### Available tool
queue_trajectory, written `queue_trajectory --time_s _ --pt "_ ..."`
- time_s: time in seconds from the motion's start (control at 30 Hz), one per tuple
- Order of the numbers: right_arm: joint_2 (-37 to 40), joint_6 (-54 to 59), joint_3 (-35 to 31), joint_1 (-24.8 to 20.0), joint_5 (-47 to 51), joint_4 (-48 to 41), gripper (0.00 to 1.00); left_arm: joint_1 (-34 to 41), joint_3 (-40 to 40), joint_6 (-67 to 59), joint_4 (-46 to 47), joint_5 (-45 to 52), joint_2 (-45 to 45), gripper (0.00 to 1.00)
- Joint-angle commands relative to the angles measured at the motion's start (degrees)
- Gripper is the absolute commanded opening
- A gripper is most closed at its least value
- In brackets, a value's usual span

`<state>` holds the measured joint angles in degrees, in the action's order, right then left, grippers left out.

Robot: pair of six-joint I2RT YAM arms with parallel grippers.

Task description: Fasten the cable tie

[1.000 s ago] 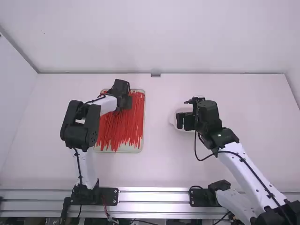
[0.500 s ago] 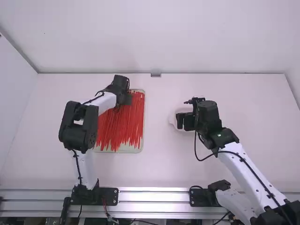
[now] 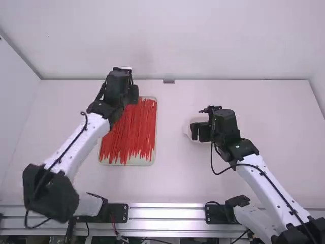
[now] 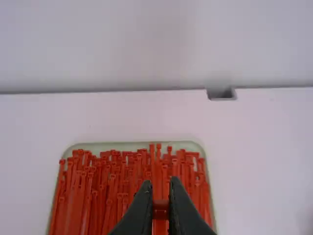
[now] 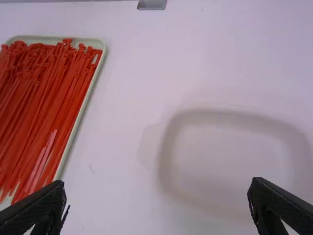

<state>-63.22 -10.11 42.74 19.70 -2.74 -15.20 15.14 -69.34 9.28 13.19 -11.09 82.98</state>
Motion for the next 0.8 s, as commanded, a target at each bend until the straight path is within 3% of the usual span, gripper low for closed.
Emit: queue_trajectory --time_s 0.0,0.2,0.33,0.57,0.77 --pt "-0.1 -0.1 -0.4 0.2 -0.3 -0.2 0.99 2.7 4.8 0.1 0.0 -6.0 -8.3 0.02" --pt "-0.1 1.7 -0.4 0.2 -4.4 0.2 0.99 3.1 19.8 0.6 -6.1 -6.1 -28.4 0.02" --pt "0.0 4.5 -0.4 0.2 -10.2 1.9 0.99 2.4 26.4 1.9 -8.3 -5.9 -36.4 0.02" --pt "1.5 8.3 -0.4 0.2 -20.9 3.9 0.99 2.1 31.9 3.4 -9.0 -3.4 -42.2 0.02" --pt "3.6 11.0 -0.4 0.2 -28.2 4.1 0.99 2.4 31.9 3.3 -10.6 1.7 -40.2 0.02"
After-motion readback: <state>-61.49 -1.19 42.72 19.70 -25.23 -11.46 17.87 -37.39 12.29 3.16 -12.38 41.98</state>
